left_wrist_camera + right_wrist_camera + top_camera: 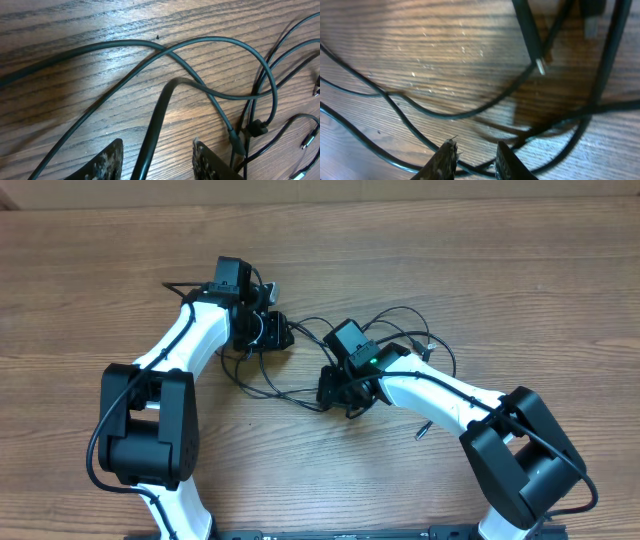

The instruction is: Untangle cables

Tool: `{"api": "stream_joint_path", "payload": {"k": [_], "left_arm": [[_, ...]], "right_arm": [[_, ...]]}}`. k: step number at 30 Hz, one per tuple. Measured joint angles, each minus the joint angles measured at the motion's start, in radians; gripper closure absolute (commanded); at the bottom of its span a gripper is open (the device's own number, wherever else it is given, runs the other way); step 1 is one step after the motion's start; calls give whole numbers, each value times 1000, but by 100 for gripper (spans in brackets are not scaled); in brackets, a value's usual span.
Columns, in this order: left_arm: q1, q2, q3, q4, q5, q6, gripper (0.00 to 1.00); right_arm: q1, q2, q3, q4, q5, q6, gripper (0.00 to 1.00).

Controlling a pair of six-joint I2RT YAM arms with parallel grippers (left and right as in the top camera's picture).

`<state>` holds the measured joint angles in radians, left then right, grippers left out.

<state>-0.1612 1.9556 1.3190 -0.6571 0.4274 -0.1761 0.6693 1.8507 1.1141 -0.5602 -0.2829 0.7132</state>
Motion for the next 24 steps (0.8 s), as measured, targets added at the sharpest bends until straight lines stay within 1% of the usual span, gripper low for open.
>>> {"api": "stream_joint_path", "payload": {"k": [3, 7, 9, 10, 19, 24], "left_arm": [[0, 0, 0, 0, -2, 0, 55], [0, 0, 0, 0, -9, 0, 55], [0, 0, 0, 0, -12, 0, 54], [0, 0, 0, 0, -13, 0, 54], [0, 0, 0, 1, -13, 0, 54], [0, 0, 0, 3, -13, 0, 53]], "right_arm": [[0, 0, 0, 21, 3, 41, 72], [0, 0, 0, 36, 13, 113, 71], [0, 0, 0, 34, 27, 148, 68], [0, 0, 0, 32, 31, 163, 65], [12, 0, 0, 28, 118, 329, 65], [34, 0, 0, 48, 160, 382, 65]]}}
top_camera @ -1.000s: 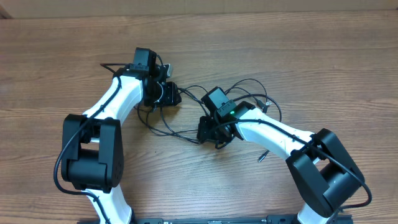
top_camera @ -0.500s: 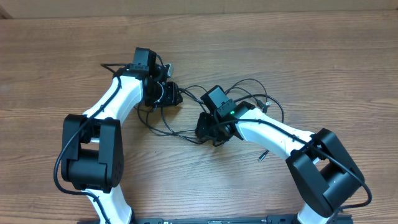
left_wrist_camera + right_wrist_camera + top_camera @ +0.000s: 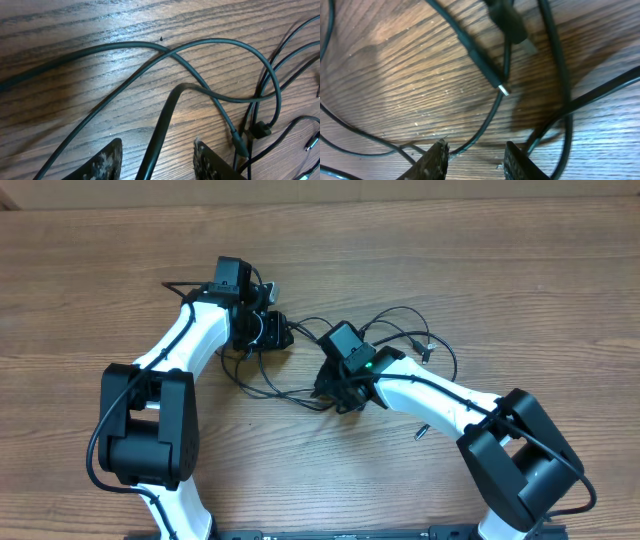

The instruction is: Untangle cables

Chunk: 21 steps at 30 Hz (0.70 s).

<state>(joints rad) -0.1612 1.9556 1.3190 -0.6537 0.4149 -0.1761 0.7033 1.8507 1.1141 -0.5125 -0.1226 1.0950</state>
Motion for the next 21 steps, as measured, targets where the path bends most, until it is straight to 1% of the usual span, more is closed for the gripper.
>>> {"api": "stream_joint_path", "payload": {"k": [7, 10, 15, 18, 21], "left_arm": [[0, 0, 0, 0, 0, 0, 50], [0, 0, 0, 0, 0, 0, 49], [0, 0, 0, 0, 0, 0, 48], [0, 0, 0, 0, 0, 0, 48], [0, 0, 0, 0, 0, 0, 45]], "right_arm": [[32, 0, 0, 4, 58, 24, 65], [43, 0, 0, 4, 83, 38, 62], [59, 0, 0, 24, 117, 50, 59], [65, 0, 0, 33, 132, 54, 59], [71, 1, 0, 43, 150, 55, 59]]}}
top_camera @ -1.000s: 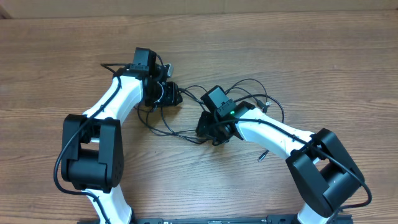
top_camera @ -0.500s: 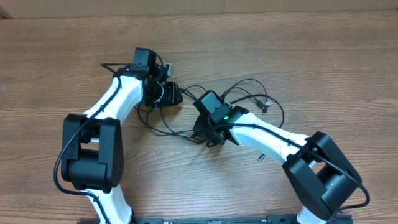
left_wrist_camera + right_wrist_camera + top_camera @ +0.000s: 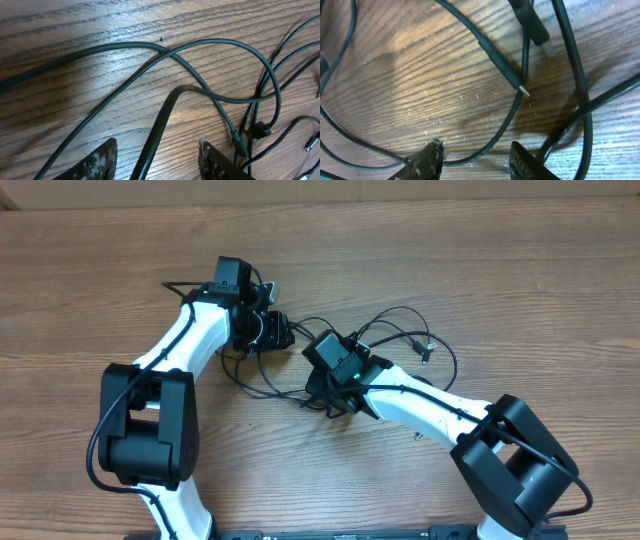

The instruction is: Untangle cables

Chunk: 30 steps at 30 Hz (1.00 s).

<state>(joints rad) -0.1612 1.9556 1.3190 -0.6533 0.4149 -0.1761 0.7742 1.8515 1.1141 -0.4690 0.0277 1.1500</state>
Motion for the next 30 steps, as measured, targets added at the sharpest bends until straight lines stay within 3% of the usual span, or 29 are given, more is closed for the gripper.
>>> {"api": "stream_joint_path", "payload": {"k": [11, 16, 18, 25, 30], "left_arm": [[0, 0, 0, 0, 0, 0, 44], [0, 0, 0, -5, -44, 0, 44], [0, 0, 0, -12, -85, 0, 39], [0, 0, 0, -36, -152, 2, 11], [0, 0, 8, -98, -162, 4, 3]], "right_arm": [[13, 28, 0, 21, 26, 2, 61], [13, 58, 3, 40, 29, 23, 87], [13, 63, 3, 40, 29, 24, 96], [11, 69, 3, 42, 30, 26, 96], [-21, 60, 3, 28, 3, -31, 96]]}}
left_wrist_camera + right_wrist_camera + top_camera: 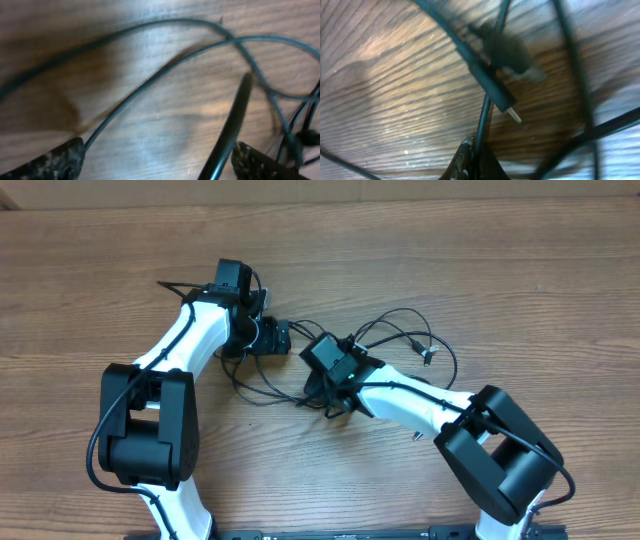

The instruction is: Untangle cables

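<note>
A tangle of black cables (400,345) lies mid-table between the two arms. My left gripper (272,337) is at its left end. In the blurred left wrist view, the left gripper (157,157) is wide open. A thick cable (232,125) runs between the fingers, close to the right one. My right gripper (328,395) is at the lower middle of the tangle. In the right wrist view, the right gripper (475,152) is shut on a thin black cable (485,117). Just beyond it lies a plug (492,87) with a bare metal tip.
The wooden table (560,270) stretches around the tangle. One cable end (165,284) sticks out to the far left past the left arm. A small plug (421,431) lies by the right arm's forearm.
My right gripper, open over a thin cable loop before, is now shut on that cable. The left gripper's fingers stand much wider apart, and its view has shifted and blurred.
At first the right gripper hung narrowly open over cables at the tangle's lower edge. It then stood further left with wider fingers, over a thin loop beside a plug, and is now shut on it. The left gripper stayed around the thick cable and now stands wide open.
</note>
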Tool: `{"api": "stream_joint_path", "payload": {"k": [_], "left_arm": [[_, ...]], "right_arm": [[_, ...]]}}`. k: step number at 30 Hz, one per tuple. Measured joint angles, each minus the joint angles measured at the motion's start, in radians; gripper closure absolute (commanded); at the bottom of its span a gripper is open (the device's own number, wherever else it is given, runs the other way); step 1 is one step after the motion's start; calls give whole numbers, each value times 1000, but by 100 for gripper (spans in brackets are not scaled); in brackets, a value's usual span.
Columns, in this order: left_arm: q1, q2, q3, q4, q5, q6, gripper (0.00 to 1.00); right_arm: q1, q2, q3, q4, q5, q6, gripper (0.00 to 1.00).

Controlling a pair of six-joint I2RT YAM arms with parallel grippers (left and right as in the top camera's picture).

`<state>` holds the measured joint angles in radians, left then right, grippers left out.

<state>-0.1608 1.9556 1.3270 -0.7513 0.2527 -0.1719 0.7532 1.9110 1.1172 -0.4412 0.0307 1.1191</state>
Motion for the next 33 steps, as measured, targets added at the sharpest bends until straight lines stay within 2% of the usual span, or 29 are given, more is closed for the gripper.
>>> {"api": "stream_joint_path", "payload": {"k": [9, 14, 20, 27, 33], "left_arm": [[0, 0, 101, -137, 6, 25, 0], [8, 0, 152, -251, 76, 72, 0], [56, 0, 283, -406, 340, 145, 1], [102, 0, 344, -514, 688, 253, 3], [66, 0, 344, -555, 746, 288, 5]], "right_arm": [[-99, -214, -6, -5, -27, -157, 96], [-125, -314, -6, -1, -34, -220, 96], [-206, -336, -6, 29, -145, -312, 96], [-383, -338, -6, 138, -519, -347, 96], [-513, -338, -6, 133, -713, -350, 96]]}}
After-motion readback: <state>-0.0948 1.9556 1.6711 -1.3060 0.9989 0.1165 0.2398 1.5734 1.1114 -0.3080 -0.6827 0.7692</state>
